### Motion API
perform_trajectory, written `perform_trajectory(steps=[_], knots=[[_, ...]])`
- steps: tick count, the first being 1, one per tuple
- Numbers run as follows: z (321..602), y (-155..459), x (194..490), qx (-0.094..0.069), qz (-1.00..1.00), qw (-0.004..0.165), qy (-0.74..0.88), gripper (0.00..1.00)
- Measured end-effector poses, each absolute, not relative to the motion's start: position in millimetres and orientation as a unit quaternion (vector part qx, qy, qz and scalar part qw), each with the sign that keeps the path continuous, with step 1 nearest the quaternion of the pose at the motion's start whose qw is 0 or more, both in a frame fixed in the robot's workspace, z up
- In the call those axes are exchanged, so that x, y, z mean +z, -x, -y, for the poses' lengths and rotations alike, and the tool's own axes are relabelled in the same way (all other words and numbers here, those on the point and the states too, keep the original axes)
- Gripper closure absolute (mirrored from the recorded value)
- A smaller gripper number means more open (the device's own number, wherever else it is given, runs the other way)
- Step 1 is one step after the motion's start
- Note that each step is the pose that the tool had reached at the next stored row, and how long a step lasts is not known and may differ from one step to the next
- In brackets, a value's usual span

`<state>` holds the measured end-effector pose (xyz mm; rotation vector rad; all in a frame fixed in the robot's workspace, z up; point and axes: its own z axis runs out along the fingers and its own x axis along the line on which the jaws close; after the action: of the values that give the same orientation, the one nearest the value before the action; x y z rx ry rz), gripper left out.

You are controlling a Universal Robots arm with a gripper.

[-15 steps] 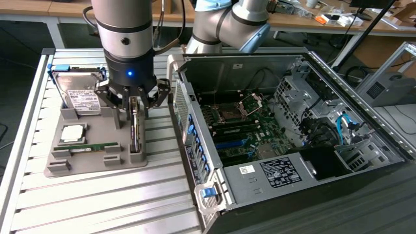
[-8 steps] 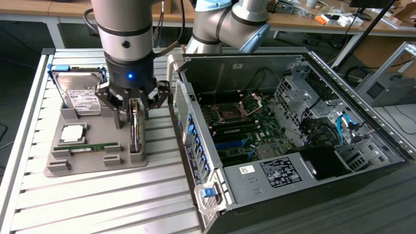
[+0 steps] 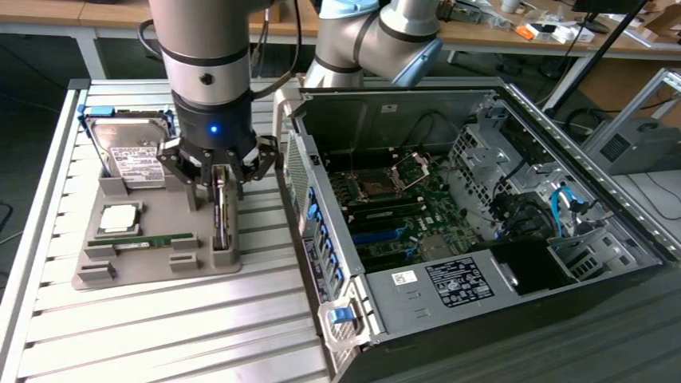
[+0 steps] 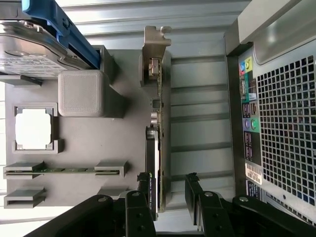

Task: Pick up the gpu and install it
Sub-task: 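Pick up the gpu and move the gpu toward the slot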

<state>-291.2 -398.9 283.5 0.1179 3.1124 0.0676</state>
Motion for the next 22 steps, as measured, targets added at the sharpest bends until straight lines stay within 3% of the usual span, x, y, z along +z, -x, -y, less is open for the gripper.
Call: perform_trajectory(steps=[22], knots=[[380.0,295.6,271.0,0.022,-0.999,0.013,-0.038,0.58]])
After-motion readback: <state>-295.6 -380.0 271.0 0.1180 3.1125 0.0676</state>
